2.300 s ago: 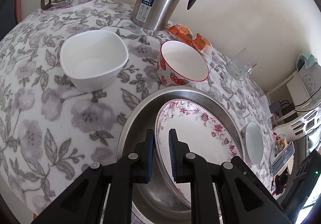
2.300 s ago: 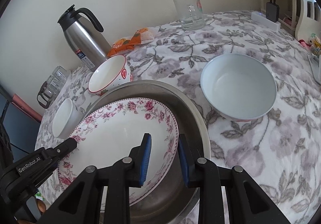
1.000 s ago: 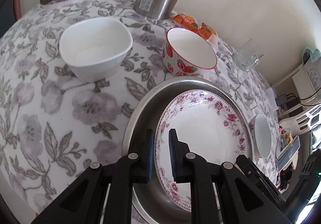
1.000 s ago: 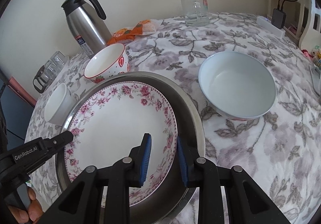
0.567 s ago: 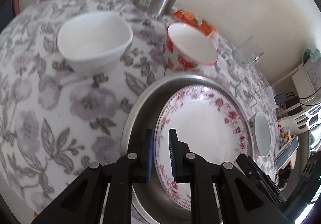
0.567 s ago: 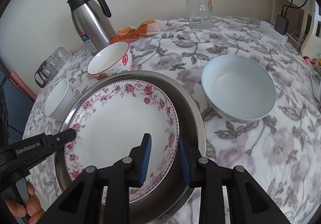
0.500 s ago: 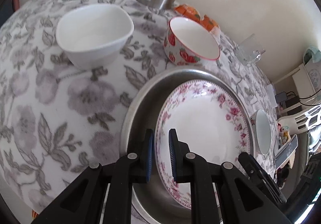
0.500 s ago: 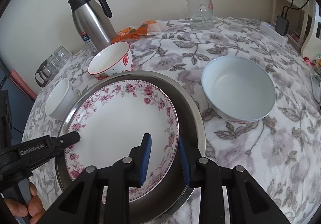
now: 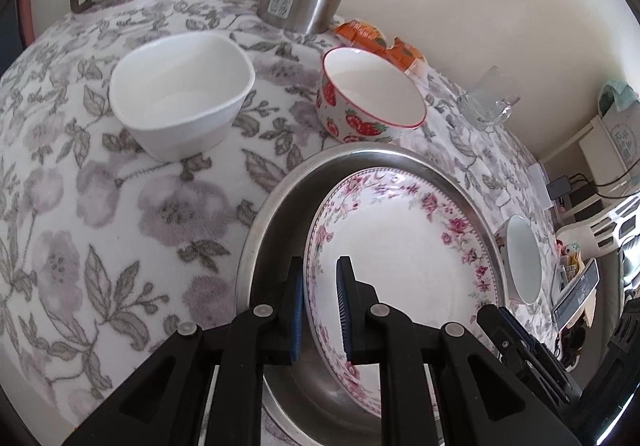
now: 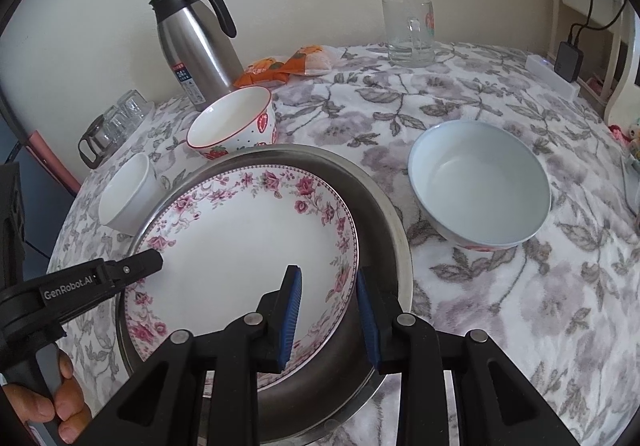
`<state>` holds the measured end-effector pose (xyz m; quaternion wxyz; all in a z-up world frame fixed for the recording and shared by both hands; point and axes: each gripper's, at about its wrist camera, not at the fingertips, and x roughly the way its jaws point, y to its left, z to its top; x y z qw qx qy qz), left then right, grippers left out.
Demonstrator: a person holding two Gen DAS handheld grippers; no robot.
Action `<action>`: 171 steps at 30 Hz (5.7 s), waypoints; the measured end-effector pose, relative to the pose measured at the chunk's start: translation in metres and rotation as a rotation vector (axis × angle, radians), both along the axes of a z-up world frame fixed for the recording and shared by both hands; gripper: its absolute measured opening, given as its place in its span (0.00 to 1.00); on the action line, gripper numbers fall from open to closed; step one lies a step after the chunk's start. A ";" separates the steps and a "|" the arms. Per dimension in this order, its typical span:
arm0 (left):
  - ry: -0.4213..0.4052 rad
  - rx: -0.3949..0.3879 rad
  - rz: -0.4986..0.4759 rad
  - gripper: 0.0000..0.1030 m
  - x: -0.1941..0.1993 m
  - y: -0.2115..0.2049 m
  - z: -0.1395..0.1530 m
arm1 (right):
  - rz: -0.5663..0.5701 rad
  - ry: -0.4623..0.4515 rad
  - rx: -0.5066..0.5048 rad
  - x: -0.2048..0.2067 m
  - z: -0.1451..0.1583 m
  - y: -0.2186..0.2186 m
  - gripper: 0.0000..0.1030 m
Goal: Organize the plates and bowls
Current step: 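Open the right gripper to release the plate inside the basin, then move the right gripper to the rim of the red-rimmed white bowl, then close the right gripper on the red-rimmed bowl's rim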
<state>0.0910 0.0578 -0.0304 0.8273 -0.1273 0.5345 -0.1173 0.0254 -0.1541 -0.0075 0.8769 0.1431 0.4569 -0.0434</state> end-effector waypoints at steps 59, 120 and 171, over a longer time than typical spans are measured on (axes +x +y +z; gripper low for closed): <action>0.090 -0.081 0.061 0.49 0.004 0.018 -0.006 | -0.134 0.032 0.144 -0.015 -0.003 -0.032 0.45; -0.291 0.020 0.117 0.98 0.094 -0.004 0.061 | -0.104 -0.190 -0.107 0.063 0.037 -0.022 1.00; -0.053 0.001 -0.005 0.24 0.156 -0.029 -0.025 | 0.063 0.114 0.054 0.223 -0.026 0.021 0.17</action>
